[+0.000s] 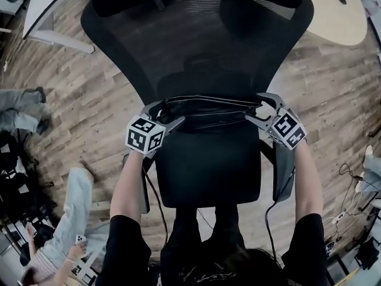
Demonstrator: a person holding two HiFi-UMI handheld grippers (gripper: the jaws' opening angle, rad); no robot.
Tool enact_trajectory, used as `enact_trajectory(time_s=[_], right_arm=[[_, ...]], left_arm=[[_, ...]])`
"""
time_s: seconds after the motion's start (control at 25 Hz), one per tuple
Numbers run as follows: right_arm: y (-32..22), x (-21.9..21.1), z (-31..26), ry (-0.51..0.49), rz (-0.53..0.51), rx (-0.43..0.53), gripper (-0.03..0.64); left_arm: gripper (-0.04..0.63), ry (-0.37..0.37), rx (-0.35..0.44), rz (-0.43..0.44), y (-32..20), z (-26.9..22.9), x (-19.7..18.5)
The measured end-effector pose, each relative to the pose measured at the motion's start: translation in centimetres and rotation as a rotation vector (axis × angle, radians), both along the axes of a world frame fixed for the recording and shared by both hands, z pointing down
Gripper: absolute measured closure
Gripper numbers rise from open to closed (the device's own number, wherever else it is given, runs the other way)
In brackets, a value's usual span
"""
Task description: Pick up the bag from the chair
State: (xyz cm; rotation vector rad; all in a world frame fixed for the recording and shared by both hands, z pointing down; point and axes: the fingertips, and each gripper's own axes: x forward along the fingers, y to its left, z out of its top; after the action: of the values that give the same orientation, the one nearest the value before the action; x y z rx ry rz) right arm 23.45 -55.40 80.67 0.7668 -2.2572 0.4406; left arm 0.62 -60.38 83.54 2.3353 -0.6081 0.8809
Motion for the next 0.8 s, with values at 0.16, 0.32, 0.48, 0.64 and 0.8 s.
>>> enact_trajectory(time_s=[0.16, 0.32, 0.48, 0.64, 0.8], right_arm=[[0.8, 0.0, 2.2, 0.040, -0.074, -0.071, 0.322], [0.3, -0.3, 3.3, -0.008, -0.062, -0.124, 0.322], [1.1, -1.8, 4.9, 0.023, -0.106, -0.135, 0.322], [-0.2, -1.7, 4.7, -0.036, 0.011, -0.090, 0.437], [0.5, -2.1, 4.4, -0.046, 0.045, -0.078, 0.499]], left_arm=[[0.225, 0.040, -0.067, 0.075, 0.2, 1.1, 1.3], [0.225, 0.004, -0.105, 0.181, 1.3, 2.4, 2.7], [0.225, -0.013, -0.138, 0.162, 2.2, 3.8, 3.9], [0.369, -0.018, -0.125, 0.045, 0.8, 4.3, 3.5], [0.466, 0.025, -0.181, -0.030, 1.1, 4.3, 2.8]])
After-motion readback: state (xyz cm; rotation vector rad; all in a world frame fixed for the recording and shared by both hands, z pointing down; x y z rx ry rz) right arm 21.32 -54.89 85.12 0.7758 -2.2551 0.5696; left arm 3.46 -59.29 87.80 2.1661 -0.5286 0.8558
